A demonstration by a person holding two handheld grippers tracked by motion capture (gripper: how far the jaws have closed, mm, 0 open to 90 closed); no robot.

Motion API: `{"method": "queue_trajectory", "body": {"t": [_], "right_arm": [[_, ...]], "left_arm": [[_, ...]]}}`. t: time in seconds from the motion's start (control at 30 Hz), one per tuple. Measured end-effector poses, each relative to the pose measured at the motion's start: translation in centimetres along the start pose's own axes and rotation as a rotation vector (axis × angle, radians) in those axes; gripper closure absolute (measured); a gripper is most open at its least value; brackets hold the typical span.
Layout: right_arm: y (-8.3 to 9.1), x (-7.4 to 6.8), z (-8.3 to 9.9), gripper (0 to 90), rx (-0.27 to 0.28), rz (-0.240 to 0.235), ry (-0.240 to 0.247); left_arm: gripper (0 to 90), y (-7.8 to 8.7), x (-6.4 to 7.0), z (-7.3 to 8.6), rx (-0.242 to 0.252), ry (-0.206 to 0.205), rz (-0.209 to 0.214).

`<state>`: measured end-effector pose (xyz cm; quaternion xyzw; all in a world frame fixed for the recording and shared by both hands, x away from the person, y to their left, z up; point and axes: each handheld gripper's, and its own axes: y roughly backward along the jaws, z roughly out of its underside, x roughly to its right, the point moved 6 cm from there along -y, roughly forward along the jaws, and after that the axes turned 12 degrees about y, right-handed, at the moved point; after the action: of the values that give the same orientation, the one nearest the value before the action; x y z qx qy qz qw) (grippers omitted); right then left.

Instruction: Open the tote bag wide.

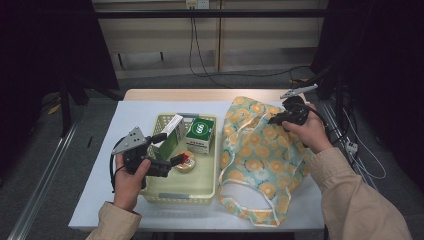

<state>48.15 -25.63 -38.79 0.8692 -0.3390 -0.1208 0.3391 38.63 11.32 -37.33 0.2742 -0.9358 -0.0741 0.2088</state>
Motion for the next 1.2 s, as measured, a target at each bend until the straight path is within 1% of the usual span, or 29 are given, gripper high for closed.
{"method": "queue_trajectory", "body": {"t": [0.07,0.23,0.33,0.43,0.57,0.63,0.67,0.73,0.8,0.97,1.07,1.13,1.17,1.2], "right_arm": [[0.0,0.0,-0.1,89.0,0.004,-0.002,-0.001],[-0.1,0.0,0.0,89.0,0.008,-0.004,-0.002],[0.0,0.1,0.1,89.1,0.008,-0.003,-0.005],[-0.1,0.0,0.0,89.1,0.009,-0.003,-0.003],[-0.1,-0.1,-0.1,89.1,0.007,-0.005,0.004],[-0.2,-0.1,-0.1,89.0,0.011,-0.008,0.004],[-0.2,-0.1,-0.1,89.0,0.011,-0.007,0.001],[-0.2,-0.1,-0.1,89.1,0.011,-0.007,-0.002],[-0.2,-0.1,-0.1,89.0,0.010,-0.007,-0.001],[-0.3,-0.3,-0.1,89.1,0.007,-0.011,0.005],[-0.3,-0.3,-0.2,89.1,0.009,-0.011,0.010],[-0.4,-0.3,-0.2,89.1,0.009,-0.012,0.008],[-0.4,-0.3,-0.2,89.1,0.009,-0.012,0.009],[-0.4,-0.3,-0.1,89.1,0.008,-0.014,0.009]], "left_arm": [[4.2,-0.3,-0.1,0.1,-0.009,0.008,0.004],[4.2,-1.3,-0.1,0.1,-0.048,-0.010,0.003],[4.2,-1.9,0.0,-0.1,-0.066,-0.015,0.028],[4.2,-2.5,-0.2,0.1,-0.099,-0.023,0.020],[4.3,-3.1,-0.7,0.5,-0.119,-0.003,0.015],[4.3,-3.4,-0.8,0.7,-0.136,-0.013,0.008],[4.3,-3.5,-0.8,0.8,-0.139,-0.010,0.007],[4.4,-3.7,-0.9,0.8,-0.147,-0.015,0.004],[4.4,-3.9,-1.0,0.9,-0.152,-0.014,0.008],[4.6,-4.5,-1.5,1.5,-0.192,-0.020,-0.015],[4.8,-5.1,-1.6,2.0,-0.221,-0.011,-0.030],[4.8,-5.6,-1.8,2.5,-0.267,-0.025,-0.050],[5.0,-5.8,-2.0,2.6,-0.281,-0.046,-0.064],[5.3,-6.1,-2.0,2.9,-0.301,-0.049,-0.067]]}}
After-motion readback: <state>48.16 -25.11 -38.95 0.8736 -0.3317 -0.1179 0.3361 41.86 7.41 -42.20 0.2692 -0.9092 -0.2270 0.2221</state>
